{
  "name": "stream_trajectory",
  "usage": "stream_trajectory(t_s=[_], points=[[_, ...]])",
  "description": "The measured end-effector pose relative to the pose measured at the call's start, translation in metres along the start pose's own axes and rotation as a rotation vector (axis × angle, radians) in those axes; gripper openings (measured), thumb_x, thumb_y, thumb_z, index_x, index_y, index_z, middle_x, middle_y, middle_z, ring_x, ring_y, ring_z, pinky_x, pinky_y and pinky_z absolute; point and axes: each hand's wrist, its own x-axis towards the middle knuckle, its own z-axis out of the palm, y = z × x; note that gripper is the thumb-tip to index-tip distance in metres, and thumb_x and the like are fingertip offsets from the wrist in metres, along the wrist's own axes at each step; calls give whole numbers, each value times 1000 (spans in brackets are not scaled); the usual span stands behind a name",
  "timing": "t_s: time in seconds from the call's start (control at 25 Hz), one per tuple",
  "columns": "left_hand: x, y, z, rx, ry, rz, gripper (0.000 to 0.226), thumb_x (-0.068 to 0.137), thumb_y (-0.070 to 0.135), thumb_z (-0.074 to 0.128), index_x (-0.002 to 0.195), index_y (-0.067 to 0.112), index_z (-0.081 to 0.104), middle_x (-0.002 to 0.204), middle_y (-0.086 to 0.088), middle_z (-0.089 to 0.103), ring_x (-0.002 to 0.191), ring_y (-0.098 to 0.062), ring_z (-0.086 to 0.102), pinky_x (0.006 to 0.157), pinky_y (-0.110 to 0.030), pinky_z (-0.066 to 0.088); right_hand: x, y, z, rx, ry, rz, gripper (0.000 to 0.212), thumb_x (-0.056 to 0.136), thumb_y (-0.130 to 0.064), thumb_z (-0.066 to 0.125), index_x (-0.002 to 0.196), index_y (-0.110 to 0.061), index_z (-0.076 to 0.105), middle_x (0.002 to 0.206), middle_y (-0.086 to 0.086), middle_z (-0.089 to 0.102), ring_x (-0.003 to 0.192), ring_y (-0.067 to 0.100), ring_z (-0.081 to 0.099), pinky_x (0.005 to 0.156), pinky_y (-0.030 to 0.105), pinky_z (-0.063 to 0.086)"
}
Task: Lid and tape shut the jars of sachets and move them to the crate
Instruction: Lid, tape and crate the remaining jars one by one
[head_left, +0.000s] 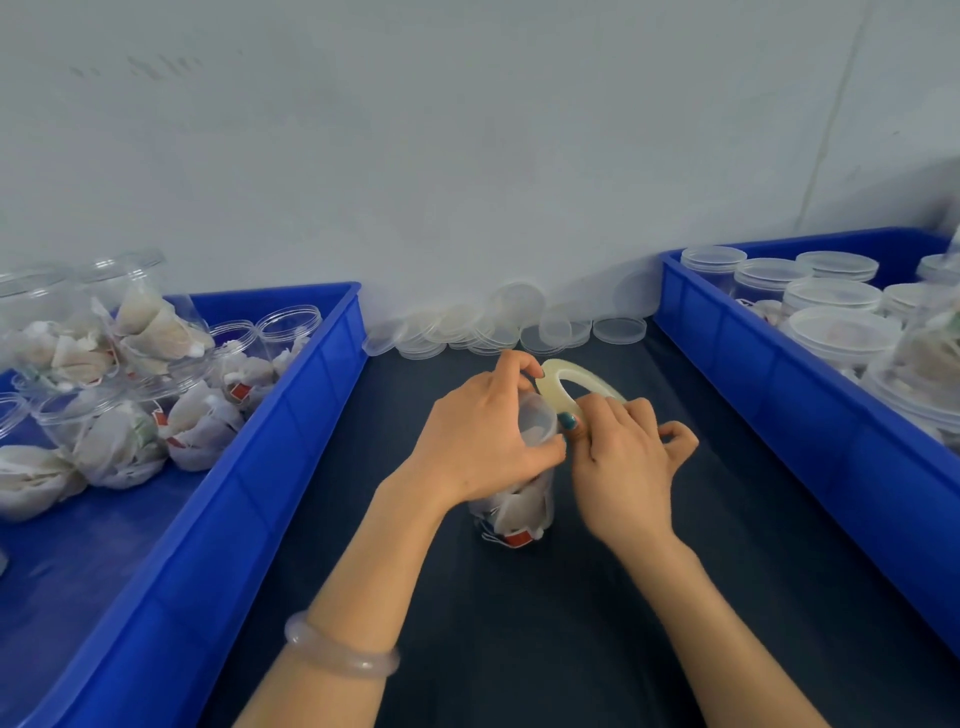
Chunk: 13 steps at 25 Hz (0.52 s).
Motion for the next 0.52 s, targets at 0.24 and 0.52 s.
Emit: stream_trajectory(t_s=[0.24, 0.52], points=[[3, 4, 2, 50, -7, -25, 55, 80, 48, 66, 125, 28, 42, 123, 12, 56, 112, -12, 52, 82, -30, 39, 10, -7, 3, -42, 14, 99, 21, 98, -22, 35, 81, -23, 46, 81, -9, 51, 91, 13, 35, 75, 35, 11], [7, 8, 2, 76, -7, -71, 51, 80, 50, 64, 121, 28, 43, 121, 12, 56, 108, -13, 53, 78, -30, 37, 21, -5, 14, -56, 27, 179, 25, 100, -25, 35, 77, -24, 43, 75, -9, 46, 91, 14, 33, 73, 34, 7]])
